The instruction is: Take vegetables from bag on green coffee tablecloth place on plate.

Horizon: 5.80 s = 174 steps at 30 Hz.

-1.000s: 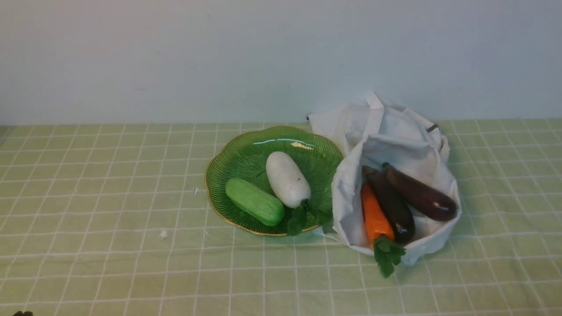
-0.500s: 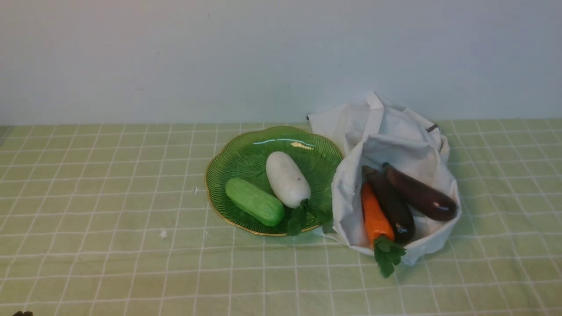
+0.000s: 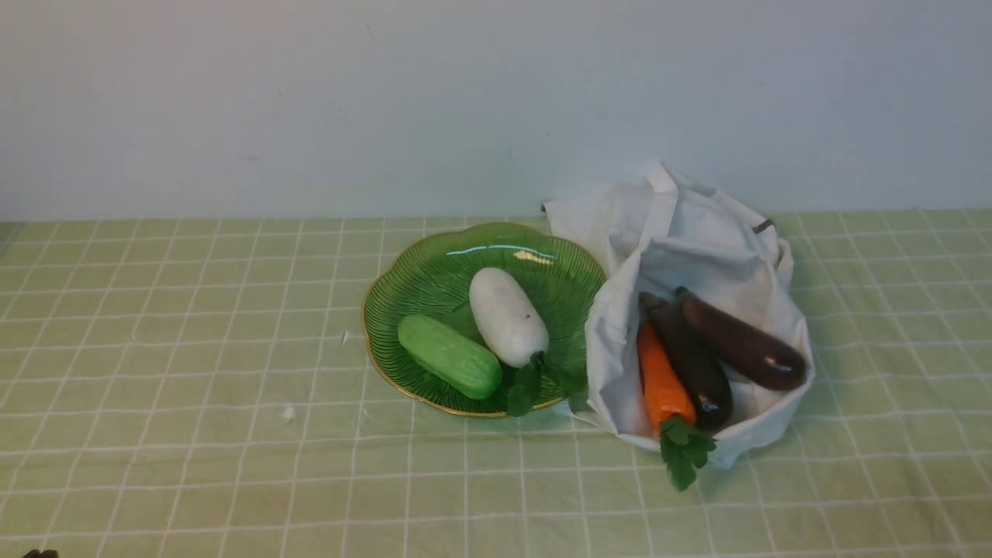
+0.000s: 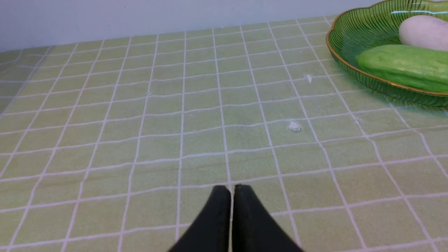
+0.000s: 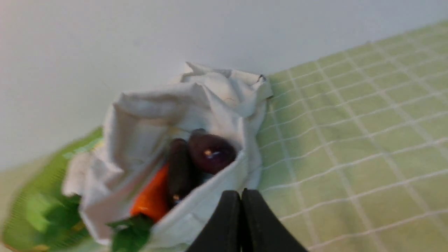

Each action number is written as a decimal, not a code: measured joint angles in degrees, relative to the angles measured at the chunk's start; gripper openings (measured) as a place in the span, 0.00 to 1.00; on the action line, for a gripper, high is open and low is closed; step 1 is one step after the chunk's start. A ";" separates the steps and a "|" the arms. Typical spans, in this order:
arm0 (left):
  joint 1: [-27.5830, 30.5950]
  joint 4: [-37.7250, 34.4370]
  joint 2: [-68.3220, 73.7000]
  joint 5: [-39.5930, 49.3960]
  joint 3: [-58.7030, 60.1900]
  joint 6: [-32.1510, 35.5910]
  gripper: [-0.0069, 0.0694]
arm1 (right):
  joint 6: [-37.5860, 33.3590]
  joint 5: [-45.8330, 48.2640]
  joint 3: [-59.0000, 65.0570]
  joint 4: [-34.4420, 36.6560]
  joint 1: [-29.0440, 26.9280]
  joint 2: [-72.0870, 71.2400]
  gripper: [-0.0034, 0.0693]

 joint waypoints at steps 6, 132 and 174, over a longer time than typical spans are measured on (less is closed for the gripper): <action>0.00 0.00 0.00 0.00 0.00 0.00 0.09 | 2.92 -0.97 0.00 13.13 0.00 0.00 0.03; 0.00 0.00 0.00 0.00 0.00 0.00 0.09 | -53.09 1.43 -81.72 23.28 25.28 115.27 0.47; 0.00 0.00 0.00 0.00 0.00 0.00 0.09 | -34.23 41.72 -76.66 -4.45 9.37 54.06 0.03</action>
